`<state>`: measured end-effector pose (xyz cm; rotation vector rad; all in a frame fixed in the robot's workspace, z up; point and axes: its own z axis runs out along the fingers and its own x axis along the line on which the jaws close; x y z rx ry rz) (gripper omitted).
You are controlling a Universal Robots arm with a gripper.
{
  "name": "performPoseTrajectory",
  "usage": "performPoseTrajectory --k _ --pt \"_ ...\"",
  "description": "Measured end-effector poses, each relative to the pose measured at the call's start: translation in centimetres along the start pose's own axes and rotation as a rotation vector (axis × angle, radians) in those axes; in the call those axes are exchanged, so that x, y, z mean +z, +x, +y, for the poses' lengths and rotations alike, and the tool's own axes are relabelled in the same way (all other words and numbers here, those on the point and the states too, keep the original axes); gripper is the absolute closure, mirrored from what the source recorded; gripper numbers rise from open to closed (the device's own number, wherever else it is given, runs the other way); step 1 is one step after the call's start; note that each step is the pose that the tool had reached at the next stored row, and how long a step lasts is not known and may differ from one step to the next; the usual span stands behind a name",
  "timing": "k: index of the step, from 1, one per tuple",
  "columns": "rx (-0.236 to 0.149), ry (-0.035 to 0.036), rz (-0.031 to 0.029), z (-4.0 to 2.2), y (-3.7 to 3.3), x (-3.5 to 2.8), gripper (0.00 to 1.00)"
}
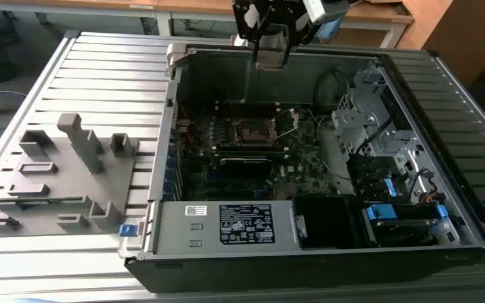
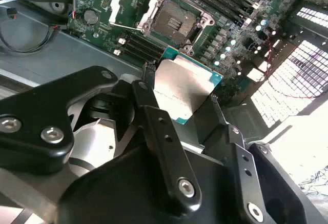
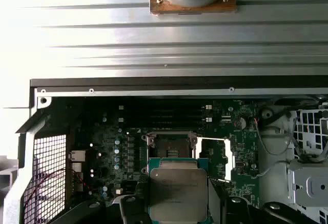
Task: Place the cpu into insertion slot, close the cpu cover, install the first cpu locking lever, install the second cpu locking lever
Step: 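Place the cpu into insertion slot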
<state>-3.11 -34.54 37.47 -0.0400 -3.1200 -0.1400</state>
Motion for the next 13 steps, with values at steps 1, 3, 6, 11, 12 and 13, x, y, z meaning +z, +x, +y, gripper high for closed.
performPoseTrajectory --k 1,3,6,11,12,13 --pt "0.000 0.0000 0.0000 0.00 0.00 0.00 0.46" --pt "0.000 0.0000 0.0000 0.00 0.00 0.00 0.46" --pt "0.000 0.0000 0.0000 0.00 0.00 0.03 0.46" --pt "0.000 0.0000 -0.0001 -0.01 0.02 0.14 0.46" --pt "0.000 0.0000 -0.0001 -0.01 0.02 0.14 0.46" --pt "0.000 0.0000 -0.0001 -0.01 0.02 0.15 0.46"
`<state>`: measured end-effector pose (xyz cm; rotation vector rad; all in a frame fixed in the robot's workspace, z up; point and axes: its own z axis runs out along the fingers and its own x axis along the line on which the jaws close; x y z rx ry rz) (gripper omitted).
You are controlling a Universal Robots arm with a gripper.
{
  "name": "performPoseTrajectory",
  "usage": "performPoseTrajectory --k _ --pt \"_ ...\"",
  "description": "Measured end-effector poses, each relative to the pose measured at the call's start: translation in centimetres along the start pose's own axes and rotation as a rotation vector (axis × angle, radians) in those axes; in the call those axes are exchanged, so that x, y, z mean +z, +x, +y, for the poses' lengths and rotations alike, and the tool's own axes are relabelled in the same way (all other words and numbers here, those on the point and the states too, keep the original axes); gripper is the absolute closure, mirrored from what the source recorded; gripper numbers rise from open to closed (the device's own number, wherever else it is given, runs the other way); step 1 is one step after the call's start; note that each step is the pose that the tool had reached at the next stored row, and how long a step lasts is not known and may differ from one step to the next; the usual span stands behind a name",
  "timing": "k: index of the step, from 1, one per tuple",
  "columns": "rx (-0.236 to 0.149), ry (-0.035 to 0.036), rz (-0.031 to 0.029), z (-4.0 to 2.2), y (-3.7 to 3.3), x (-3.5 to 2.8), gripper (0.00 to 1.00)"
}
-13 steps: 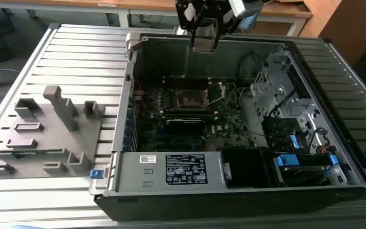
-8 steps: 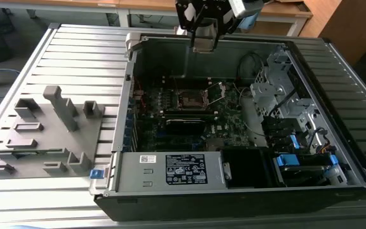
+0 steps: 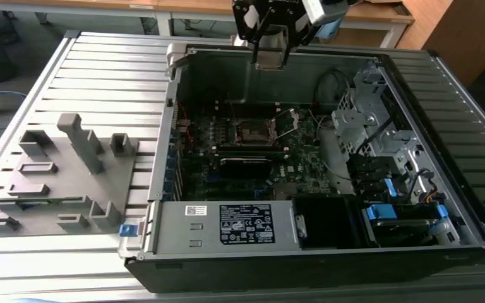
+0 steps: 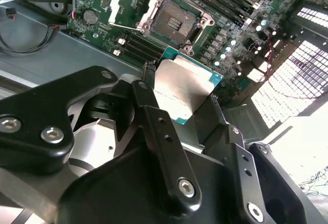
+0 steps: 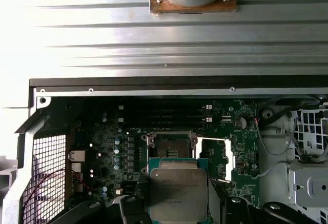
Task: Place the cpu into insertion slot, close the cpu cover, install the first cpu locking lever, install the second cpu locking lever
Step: 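Place the cpu into insertion slot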
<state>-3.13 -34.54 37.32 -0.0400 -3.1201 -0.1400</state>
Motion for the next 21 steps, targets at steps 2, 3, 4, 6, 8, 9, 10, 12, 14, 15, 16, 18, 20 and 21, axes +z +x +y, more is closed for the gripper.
performPoseTrajectory --k 2,3,4,6,8,9,10,12,14,15,16,18,20,21 --pt "0.000 -0.0001 0.0000 0.00 0.00 0.02 0.46" --pt "0.000 0.0000 0.0000 0.00 0.00 0.02 0.46" --pt "0.000 0.0001 0.0000 0.00 0.00 0.02 0.46" --pt "0.000 0.0000 0.0000 0.00 0.00 0.03 0.46" --pt "0.000 0.0000 0.0000 0.00 0.00 0.04 0.46" --pt "0.000 0.0000 0.0000 0.00 0.00 0.06 0.46" --pt "0.000 -0.0003 -0.0001 -0.01 0.00 0.10 0.46" --pt "0.000 0.0000 0.0000 -0.01 0.00 0.12 0.46" --pt "0.000 0.0001 0.0000 -0.01 0.00 0.13 0.46" --pt "0.000 0.0000 0.0000 -0.01 0.00 0.15 0.46" --pt "0.000 0.0000 0.0000 -0.01 0.00 0.15 0.46" --pt "0.000 0.0000 0.0000 -0.01 0.00 0.15 0.46" --pt "0.000 0.0000 0.0000 -0.01 0.00 0.15 0.46" --pt "0.000 0.0000 0.0000 -0.01 0.00 0.15 0.46"
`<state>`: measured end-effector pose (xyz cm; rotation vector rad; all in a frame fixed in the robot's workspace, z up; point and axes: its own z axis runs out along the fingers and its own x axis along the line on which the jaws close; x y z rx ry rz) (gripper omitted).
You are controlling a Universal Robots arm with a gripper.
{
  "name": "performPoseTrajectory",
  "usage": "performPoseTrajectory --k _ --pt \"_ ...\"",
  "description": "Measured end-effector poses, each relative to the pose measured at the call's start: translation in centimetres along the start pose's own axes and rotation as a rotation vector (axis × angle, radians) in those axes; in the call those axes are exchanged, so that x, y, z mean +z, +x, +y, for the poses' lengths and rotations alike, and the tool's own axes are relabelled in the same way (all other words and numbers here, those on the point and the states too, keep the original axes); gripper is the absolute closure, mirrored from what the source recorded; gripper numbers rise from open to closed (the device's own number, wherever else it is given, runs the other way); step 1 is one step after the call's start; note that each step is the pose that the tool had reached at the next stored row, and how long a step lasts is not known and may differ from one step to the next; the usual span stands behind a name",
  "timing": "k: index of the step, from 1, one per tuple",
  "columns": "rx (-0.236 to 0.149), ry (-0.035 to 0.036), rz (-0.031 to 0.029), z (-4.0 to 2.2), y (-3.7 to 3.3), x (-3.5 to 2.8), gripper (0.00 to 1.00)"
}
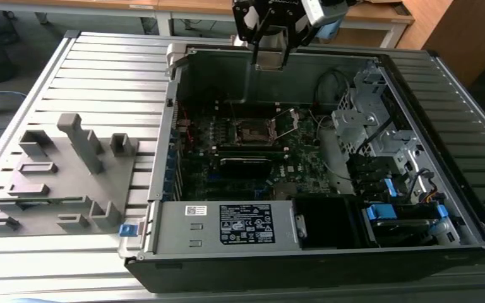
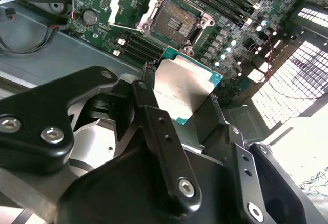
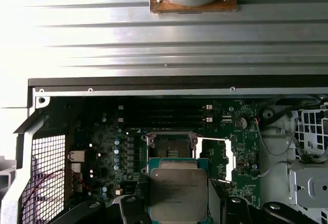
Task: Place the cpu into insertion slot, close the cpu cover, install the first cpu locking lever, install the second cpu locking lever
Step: 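Place the cpu into insertion slot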
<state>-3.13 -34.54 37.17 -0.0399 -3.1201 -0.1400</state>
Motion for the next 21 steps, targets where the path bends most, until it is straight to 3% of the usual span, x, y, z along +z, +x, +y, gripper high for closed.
performPoseTrajectory --k 5,10,13,21 --pt "0.000 -0.0003 -0.0007 -0.02 0.02 0.20 0.46" --pt "0.000 -0.0004 -0.0024 -0.10 0.01 1.07 0.46" --pt "-0.001 -0.0051 -0.0065 -0.13 0.01 1.38 0.46" --pt "-0.002 -0.0079 -0.0176 -0.20 0.02 2.24 0.46"
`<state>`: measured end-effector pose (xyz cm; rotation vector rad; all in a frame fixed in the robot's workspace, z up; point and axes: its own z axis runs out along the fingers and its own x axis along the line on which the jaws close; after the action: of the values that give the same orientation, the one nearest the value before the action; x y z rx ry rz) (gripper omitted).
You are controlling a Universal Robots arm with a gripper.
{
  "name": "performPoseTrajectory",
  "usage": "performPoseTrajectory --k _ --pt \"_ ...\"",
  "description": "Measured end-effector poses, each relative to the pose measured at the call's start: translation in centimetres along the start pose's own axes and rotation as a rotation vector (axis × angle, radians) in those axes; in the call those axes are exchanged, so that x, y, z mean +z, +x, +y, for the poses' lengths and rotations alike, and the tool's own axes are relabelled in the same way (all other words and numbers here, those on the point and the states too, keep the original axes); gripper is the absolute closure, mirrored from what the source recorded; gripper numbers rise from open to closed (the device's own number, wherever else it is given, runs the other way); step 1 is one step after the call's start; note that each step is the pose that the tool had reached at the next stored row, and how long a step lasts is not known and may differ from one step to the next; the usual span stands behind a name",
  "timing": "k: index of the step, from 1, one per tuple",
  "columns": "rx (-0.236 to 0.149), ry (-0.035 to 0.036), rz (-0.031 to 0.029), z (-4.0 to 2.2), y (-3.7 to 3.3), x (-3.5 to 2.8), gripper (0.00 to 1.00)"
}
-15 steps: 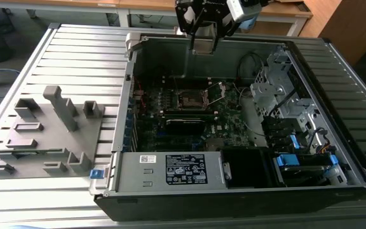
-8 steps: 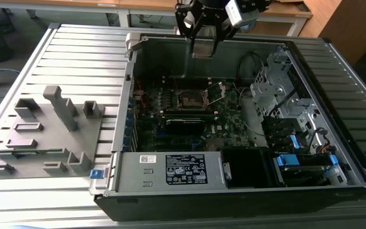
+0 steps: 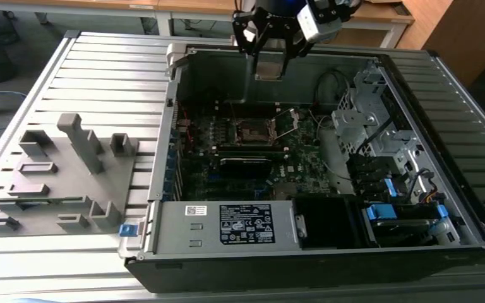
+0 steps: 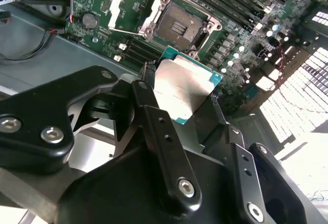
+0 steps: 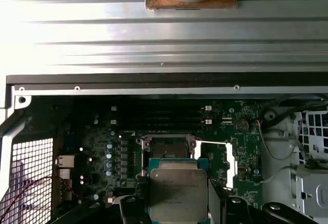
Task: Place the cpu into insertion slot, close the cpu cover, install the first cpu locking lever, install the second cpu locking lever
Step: 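Place the cpu into insertion slot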
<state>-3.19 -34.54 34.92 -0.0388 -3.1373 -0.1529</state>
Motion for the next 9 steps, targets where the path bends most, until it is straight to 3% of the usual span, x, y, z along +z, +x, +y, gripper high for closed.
performPoseTrajectory --k 9 --pt "0.000 -0.0003 -0.0029 -0.03 0.01 0.37 0.46"
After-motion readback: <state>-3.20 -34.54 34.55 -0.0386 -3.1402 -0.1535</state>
